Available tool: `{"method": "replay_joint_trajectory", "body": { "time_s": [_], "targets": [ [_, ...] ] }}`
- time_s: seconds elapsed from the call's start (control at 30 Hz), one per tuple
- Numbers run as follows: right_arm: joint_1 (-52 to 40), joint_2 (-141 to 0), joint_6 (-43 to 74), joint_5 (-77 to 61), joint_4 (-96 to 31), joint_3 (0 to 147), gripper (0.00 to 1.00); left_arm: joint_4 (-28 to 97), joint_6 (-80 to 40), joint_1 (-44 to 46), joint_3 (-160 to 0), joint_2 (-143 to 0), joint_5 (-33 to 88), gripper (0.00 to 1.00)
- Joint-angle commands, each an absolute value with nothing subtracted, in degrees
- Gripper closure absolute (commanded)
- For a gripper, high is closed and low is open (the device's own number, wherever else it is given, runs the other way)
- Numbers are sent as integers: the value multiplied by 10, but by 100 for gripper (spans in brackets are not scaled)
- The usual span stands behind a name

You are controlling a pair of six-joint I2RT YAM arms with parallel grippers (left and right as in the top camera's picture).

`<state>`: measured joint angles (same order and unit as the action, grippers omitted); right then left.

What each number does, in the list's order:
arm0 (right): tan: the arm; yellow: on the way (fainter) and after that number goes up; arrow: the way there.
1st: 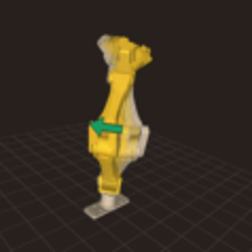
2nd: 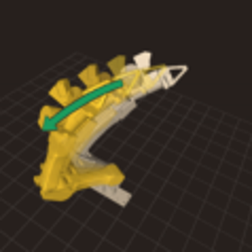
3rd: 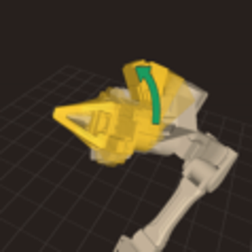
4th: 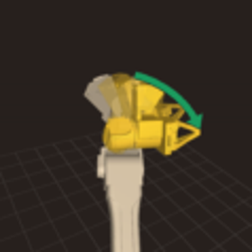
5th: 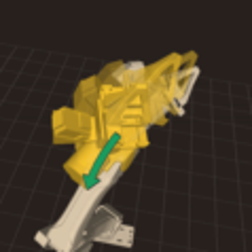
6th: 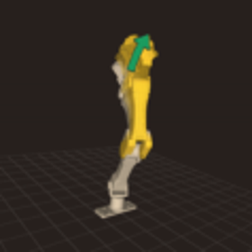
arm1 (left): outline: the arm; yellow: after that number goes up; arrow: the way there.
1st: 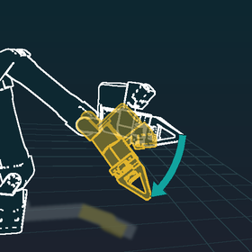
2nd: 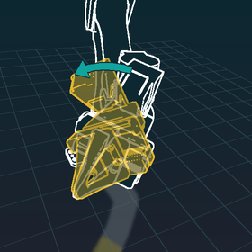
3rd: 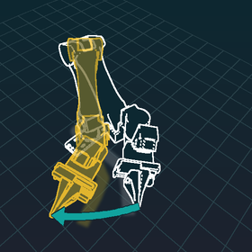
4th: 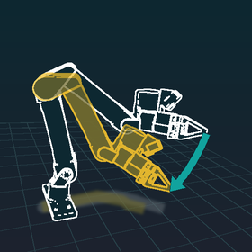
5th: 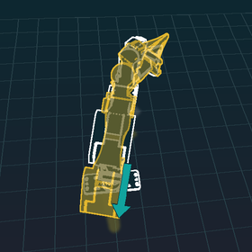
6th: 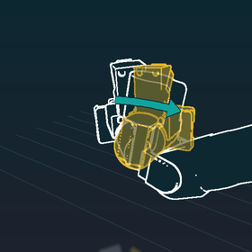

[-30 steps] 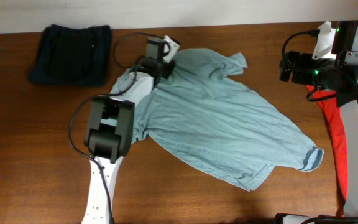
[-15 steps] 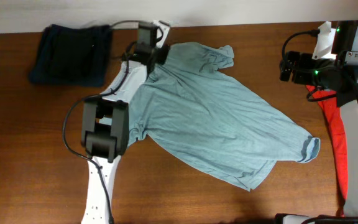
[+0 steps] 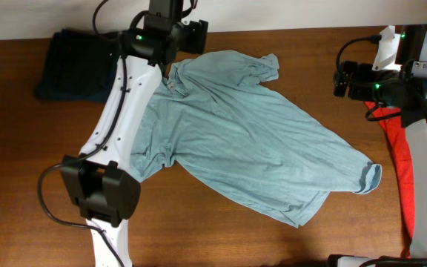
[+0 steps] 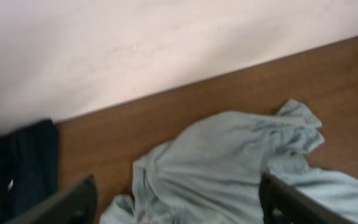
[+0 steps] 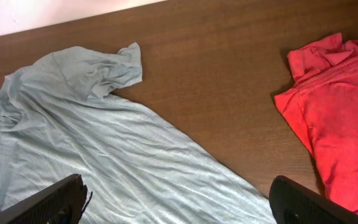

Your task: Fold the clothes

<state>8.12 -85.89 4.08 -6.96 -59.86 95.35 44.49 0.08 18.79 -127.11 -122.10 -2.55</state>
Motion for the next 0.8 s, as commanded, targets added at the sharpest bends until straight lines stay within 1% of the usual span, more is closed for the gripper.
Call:
{"method": "replay_joint_trajectory", "body": {
  "time_s": [0.0,0.1,0.27,0.37,0.4,0.43,0.47,0.5,0.53,0.57,0.63,0.77],
  "targets": [
    [83,-859,41,-69,-598,956,1,491,-9,188,-1272,-1221,-8,6],
    [83,-859,41,-69,-598,956,1,535,-9,187,-1272,-1219,14,1],
    [83,-859,41,-86,-564,956,2,552,-9,183,-1272,-1207,74,1],
    [83,-859,33,-107,-622,956,1,554,-8,182,-1272,-1203,79,1],
    [83,-859,33,-98,-643,956,4,554,-8,182,-1272,-1203,77,1],
    [83,-859,33,-86,-669,956,15,556,-8,182,-1272,-1204,77,1],
    [83,-860,35,-76,-694,954,34,559,-8,182,-1272,-1204,77,1],
    [83,-860,37,-71,-714,951,56,559,-8,182,-1272,-1204,77,1],
    [83,-860,43,-70,-726,945,75,559,-8,182,-1272,-1204,77,1],
    [83,-860,56,-69,-733,929,91,559,-9,182,-1272,-1204,77,1],
    [83,-861,66,-69,-729,905,96,559,-8,182,-1272,-1204,77,1],
    [83,-877,84,-68,-675,819,96,559,-9,182,-1272,-1204,77,1]
  ]
}}
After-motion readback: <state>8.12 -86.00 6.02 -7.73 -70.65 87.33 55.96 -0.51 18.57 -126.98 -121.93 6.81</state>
